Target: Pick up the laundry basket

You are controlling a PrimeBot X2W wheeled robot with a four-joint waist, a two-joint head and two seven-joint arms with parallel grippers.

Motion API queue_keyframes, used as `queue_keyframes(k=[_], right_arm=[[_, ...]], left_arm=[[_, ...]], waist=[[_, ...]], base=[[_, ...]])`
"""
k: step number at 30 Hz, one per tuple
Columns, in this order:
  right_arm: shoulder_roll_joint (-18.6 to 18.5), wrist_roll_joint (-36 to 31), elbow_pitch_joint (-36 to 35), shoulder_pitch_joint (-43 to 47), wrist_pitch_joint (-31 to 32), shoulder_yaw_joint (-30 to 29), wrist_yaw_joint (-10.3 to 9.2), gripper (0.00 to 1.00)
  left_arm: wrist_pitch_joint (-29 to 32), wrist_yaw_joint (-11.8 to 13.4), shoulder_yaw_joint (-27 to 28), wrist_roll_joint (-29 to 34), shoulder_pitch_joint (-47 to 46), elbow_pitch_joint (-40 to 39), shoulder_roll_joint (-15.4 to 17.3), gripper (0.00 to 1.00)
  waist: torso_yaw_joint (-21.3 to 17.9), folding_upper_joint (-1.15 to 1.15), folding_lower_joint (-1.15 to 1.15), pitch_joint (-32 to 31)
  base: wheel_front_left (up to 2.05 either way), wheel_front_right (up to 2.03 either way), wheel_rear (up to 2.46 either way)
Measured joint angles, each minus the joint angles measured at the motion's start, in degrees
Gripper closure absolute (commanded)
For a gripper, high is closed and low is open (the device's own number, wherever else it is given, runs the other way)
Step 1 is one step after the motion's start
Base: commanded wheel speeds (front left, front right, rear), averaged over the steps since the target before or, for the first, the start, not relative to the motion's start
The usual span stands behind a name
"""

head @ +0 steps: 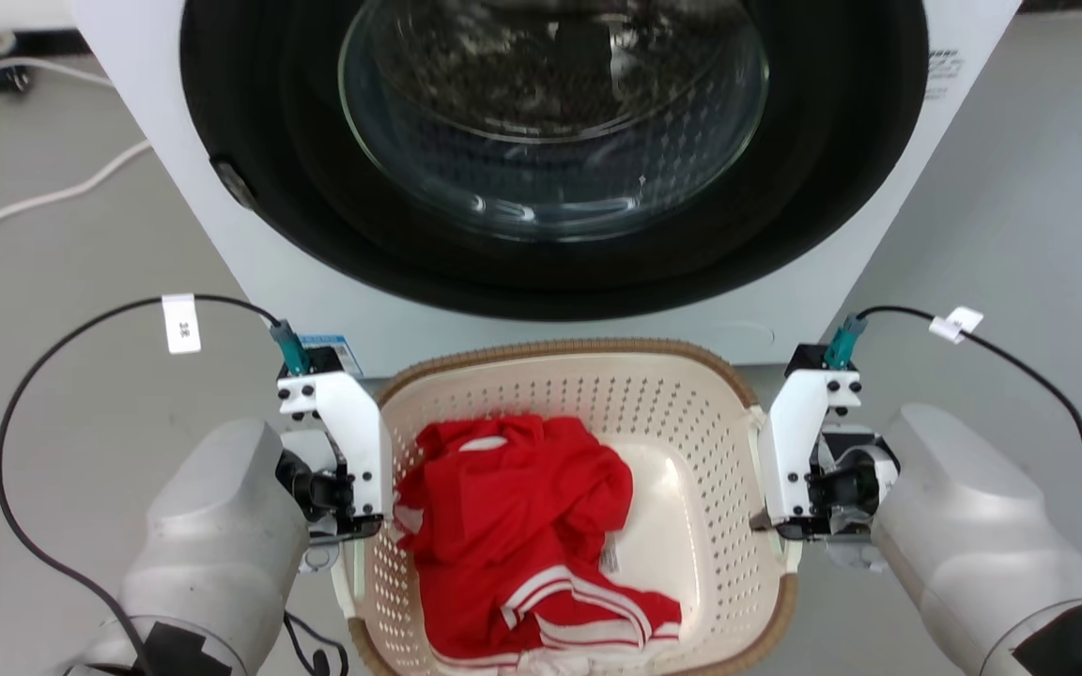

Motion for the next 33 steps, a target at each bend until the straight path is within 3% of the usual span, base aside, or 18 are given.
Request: queue_keyframes(k=[16, 33], right_arm=[[0.4, 1.6, 1.9, 6.2, 3.7, 0.4, 0.0, 1.0], [0.4, 1.7, 2.5, 7.8, 2.7, 0.6, -0.01, 1.0]], left_arm=[[3.5, 0.1, -2.0, -1.9, 6.6, 0.5, -1.0, 1.0], [3.7, 0.1, -3.3, -3.4, 8.4, 0.4, -1.3, 1.0]], waist=[[0.2, 0.0, 0.0, -9.7], [0.5, 0.0, 0.01, -11.6]], base=[[0.0, 0.0, 0.0], [0.0, 0.0, 0.0]])
